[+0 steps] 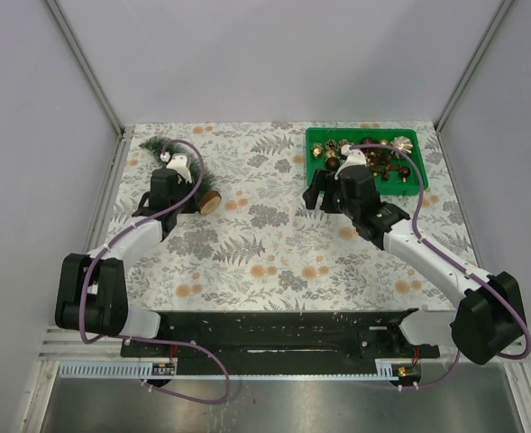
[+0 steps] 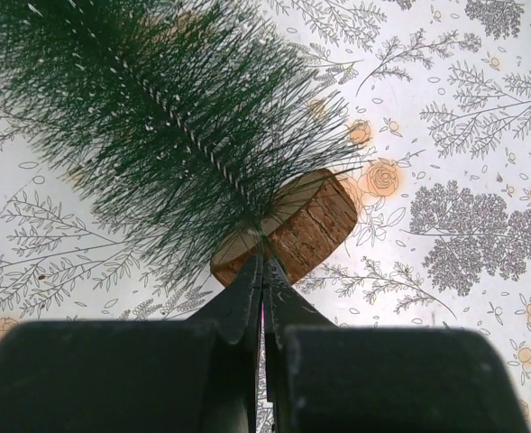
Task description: Decorate the small christmas tree
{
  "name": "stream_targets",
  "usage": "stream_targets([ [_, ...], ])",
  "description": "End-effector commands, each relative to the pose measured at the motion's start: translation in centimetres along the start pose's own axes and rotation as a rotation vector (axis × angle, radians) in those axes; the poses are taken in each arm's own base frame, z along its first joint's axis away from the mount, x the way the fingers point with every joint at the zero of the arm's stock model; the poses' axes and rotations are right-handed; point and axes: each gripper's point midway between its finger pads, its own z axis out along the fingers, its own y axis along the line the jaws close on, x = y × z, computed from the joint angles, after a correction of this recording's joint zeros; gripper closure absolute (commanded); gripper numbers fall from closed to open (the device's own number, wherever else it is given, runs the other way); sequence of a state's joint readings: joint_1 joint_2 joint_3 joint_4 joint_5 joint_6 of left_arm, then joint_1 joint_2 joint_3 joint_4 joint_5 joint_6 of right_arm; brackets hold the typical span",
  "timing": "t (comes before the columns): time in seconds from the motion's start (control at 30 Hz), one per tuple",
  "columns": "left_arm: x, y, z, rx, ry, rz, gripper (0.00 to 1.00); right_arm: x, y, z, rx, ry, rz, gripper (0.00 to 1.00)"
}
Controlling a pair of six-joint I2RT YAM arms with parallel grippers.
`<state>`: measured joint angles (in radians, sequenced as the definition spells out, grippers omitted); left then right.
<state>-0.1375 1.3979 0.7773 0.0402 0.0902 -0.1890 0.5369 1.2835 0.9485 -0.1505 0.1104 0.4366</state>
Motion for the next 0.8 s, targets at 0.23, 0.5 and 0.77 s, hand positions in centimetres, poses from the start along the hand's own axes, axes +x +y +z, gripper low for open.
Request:
stream_targets([
  [0.23,-2.9,-0.8,1.2,-0.024,-0.086,0.054,0.55,-0.9,1.3,-1.1,-0.057,-0.047,0.003,0.16],
  [0.5,-2.7,-1.6,1.7,-0.048,-0.095,0.101,0.15,-0.5,1.4,-0.7,-0.068,-0.039,-0.001,0.13],
  [0.77,-3.0,-4.1,2.4,-0.095,-0.106,0.207,0.09,-0.1,1.5,-0.1,-0.078,-0.038,-0.004,0.13],
])
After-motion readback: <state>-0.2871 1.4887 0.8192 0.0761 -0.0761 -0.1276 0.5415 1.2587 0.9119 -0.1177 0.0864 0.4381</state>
